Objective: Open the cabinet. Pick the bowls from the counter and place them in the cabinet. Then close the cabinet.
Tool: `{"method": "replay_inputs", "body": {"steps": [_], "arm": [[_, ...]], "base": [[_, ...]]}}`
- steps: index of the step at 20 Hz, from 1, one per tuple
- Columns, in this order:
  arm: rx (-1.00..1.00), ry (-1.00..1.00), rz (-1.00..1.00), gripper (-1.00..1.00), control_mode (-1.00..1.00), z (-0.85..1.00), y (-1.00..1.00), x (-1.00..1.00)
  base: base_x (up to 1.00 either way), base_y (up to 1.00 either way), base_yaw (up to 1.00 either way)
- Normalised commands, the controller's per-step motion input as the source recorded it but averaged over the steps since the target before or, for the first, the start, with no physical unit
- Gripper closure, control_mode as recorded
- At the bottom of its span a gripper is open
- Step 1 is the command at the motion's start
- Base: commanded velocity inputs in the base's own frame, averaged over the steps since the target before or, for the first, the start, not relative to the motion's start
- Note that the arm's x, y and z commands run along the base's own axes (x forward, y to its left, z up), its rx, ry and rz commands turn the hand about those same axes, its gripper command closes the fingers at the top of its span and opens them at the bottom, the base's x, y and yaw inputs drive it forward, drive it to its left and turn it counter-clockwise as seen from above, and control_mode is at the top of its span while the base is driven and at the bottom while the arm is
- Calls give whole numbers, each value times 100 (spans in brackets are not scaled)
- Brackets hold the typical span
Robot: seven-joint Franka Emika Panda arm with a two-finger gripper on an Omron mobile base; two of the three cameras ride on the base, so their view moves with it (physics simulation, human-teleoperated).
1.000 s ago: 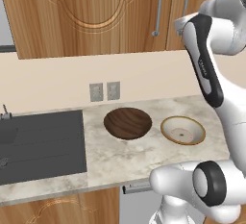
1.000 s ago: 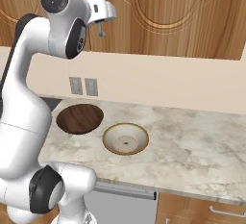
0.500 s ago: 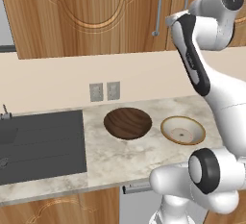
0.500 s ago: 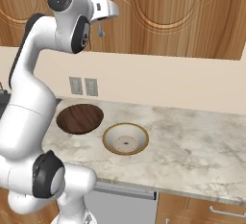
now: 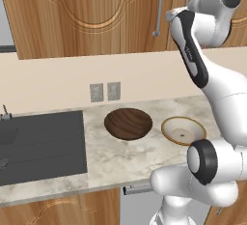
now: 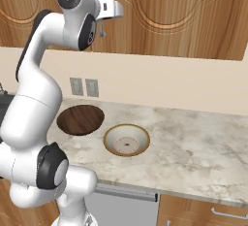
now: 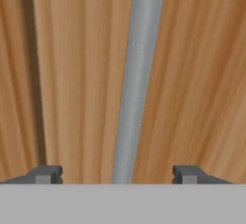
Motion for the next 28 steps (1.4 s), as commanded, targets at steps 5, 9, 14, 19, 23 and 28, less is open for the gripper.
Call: {"method": "replay_inputs", "body": {"steps": [5, 9, 14, 19, 23, 28], "arm": [[2, -5, 0, 100, -100, -11, 1, 24], [0, -13, -4, 100, -100, -15, 10, 0], [0, -6, -6, 100, -100, -10, 8, 0], [6, -1, -1, 100, -100, 0, -29, -33], [11, -25, -9, 100, -100, 0, -83, -100], [12, -39, -11, 100, -100, 0, -99, -100]], "base": [[0, 0, 0], [0, 0, 0], [0, 0, 0], [0, 0, 0], [0, 0, 0], [0, 0, 0]]}}
